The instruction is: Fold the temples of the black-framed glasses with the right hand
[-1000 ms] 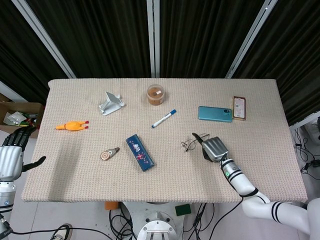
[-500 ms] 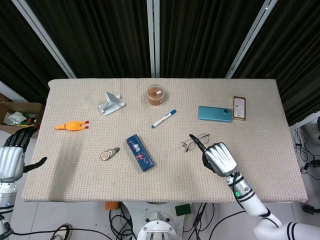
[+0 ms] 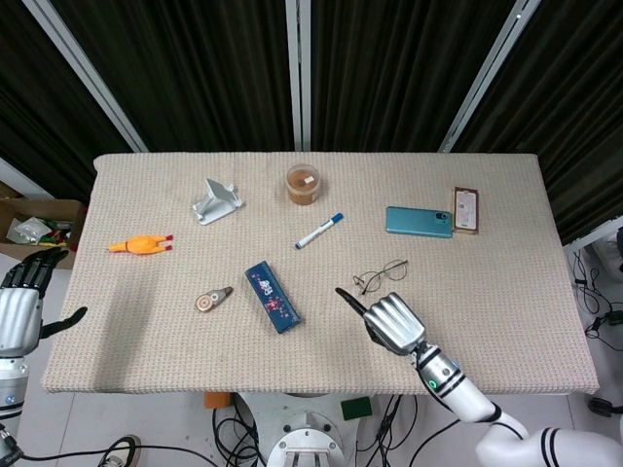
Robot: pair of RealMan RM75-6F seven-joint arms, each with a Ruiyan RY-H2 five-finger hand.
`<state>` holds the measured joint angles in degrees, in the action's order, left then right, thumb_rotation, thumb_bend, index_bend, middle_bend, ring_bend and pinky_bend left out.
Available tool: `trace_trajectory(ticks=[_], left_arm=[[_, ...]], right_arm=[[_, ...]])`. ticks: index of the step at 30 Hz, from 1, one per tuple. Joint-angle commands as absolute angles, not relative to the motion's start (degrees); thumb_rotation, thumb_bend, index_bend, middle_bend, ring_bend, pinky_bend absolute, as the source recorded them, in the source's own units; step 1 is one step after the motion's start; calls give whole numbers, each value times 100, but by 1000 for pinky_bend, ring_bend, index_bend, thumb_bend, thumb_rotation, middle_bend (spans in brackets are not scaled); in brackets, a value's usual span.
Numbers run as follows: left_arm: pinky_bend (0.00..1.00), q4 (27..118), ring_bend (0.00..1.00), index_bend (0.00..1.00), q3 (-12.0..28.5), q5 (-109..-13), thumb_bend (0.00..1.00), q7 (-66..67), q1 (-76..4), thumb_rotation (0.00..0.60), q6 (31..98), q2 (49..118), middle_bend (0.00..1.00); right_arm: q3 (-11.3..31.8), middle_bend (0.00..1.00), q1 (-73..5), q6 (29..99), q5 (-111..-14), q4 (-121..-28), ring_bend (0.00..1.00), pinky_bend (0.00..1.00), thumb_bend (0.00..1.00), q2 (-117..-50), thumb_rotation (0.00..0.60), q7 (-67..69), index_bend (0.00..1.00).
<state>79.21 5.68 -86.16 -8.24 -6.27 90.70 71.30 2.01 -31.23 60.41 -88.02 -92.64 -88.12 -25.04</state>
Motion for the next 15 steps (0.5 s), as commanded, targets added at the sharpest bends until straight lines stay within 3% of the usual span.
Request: trace_trajectory(ticks=[1,15], left_arm=[[231,7896,141,168,581,-8596,14,-854,-626,600,9057,7123,151],[231,7810,141,168,586,-8585,15,-995,-579,600,9089,7094,151]], right_arm=[[390,924,-3361,5723,-8501,-9027,859,926,1000,-9103,600,-2645,0],[524,924,-3424,5720,-7946,-8662,859,926,1000,-9407,600,-2969,0]])
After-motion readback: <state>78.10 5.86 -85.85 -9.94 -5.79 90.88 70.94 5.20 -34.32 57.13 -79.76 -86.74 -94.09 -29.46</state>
